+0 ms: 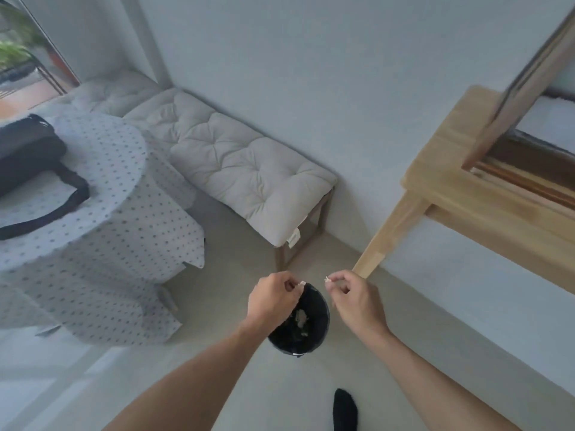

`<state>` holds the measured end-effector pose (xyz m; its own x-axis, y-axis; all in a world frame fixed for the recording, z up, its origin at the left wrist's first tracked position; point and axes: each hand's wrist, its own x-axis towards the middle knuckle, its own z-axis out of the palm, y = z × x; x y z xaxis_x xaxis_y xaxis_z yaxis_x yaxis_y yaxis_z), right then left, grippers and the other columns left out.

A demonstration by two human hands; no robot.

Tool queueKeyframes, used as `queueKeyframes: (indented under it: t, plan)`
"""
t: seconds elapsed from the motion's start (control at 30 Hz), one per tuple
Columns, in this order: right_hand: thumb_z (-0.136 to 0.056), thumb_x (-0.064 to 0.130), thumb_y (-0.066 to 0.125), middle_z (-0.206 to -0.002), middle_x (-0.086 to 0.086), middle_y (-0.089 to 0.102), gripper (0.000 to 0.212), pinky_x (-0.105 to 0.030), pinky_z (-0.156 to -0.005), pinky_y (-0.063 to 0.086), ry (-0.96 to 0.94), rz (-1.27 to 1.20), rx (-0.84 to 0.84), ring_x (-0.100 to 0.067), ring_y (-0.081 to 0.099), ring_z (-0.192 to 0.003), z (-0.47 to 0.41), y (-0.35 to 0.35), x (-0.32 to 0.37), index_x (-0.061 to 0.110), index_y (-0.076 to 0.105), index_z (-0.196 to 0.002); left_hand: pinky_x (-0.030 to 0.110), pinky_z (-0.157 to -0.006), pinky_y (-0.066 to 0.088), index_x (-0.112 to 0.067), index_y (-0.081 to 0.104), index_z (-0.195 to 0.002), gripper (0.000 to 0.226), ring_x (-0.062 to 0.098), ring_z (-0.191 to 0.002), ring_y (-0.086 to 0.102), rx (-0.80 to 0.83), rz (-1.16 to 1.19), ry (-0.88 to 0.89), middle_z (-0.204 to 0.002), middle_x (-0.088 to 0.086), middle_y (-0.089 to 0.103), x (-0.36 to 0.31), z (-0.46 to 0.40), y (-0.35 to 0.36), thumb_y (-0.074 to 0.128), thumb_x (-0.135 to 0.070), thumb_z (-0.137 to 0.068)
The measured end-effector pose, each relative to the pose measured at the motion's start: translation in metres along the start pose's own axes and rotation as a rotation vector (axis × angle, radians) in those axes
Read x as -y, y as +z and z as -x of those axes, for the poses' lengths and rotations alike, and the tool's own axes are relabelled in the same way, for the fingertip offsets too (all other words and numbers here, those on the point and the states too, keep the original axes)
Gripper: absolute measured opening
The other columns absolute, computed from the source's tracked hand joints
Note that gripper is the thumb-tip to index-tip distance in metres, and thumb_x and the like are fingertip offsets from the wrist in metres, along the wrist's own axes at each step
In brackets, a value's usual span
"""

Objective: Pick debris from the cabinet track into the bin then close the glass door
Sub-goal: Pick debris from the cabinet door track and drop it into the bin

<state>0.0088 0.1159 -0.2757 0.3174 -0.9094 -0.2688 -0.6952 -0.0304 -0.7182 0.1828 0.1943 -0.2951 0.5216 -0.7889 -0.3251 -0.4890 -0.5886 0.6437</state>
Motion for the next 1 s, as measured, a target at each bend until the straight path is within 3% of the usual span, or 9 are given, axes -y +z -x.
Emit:
queueKeyframes:
  t: [0.2,0.47,0.57,0.7,0.8,1.0]
  plan:
    - [-0.098,0.040,0.068,-0.068,0.004,0.075,0.011,-0.040,-0.074,0.061,0.041,0.063,0.085,-0.015,0.073,-0.069,-0.036,0.075,-0.063,0.032,0.074,-0.094,0.040,-0.081,0.063,-0.035,0.076,-0.091,0.021,0.021,-0.087,0.074,0.034,-0.054,-0.097,-0.087,-0.012,0.078,0.074,-0.044,0.060,0.065,-0.053,-0.095]
    - [-0.100,0.040,0.067,-0.072,0.006,0.076,0.012,-0.040,-0.078,0.061,0.102,0.159,0.168,-0.016,0.074,-0.076,-0.067,0.155,-0.130,0.030,0.073,-0.099,0.037,-0.082,0.061,-0.038,0.072,-0.089,0.015,0.022,-0.090,0.074,0.087,-0.128,-0.174,-0.092,-0.008,0.079,0.142,-0.078,0.124,0.064,-0.048,-0.098]
    - [-0.100,0.040,0.065,-0.072,0.008,0.075,0.014,-0.038,-0.079,0.059,0.115,0.153,0.187,-0.016,0.074,-0.078,-0.075,0.164,-0.138,0.032,0.073,-0.108,0.037,-0.085,0.060,-0.038,0.077,-0.112,0.019,0.022,-0.098,0.074,0.096,-0.130,-0.177,-0.100,-0.009,0.079,0.147,-0.083,0.131,0.066,-0.045,-0.098]
    - [-0.099,0.037,0.066,-0.076,0.006,0.075,0.025,-0.038,-0.083,0.058,0.133,0.149,0.193,-0.018,0.074,-0.083,-0.078,0.163,-0.141,0.033,0.071,-0.124,0.041,-0.095,0.060,-0.036,0.068,-0.139,0.042,0.023,-0.110,0.072,0.145,-0.156,-0.178,-0.113,-0.007,0.079,0.146,-0.083,0.129,0.068,-0.038,-0.097]
    - [-0.101,0.038,0.066,-0.079,0.005,0.076,0.034,-0.040,-0.089,0.059,0.131,0.139,0.203,-0.020,0.075,-0.089,-0.074,0.158,-0.145,0.030,0.069,-0.134,0.045,-0.097,0.061,-0.035,0.063,-0.146,0.048,0.024,-0.110,0.073,0.167,-0.167,-0.176,-0.114,-0.005,0.079,0.145,-0.081,0.126,0.069,-0.037,-0.098]
    - [-0.102,0.037,0.066,-0.083,0.003,0.076,0.036,-0.043,-0.093,0.060,0.115,0.129,0.194,-0.022,0.075,-0.091,-0.064,0.142,-0.144,0.026,0.069,-0.136,0.046,-0.097,0.061,-0.035,0.061,-0.149,0.051,0.022,-0.108,0.072,0.147,-0.170,-0.166,-0.108,-0.010,0.078,0.136,-0.072,0.118,0.069,-0.038,-0.098]
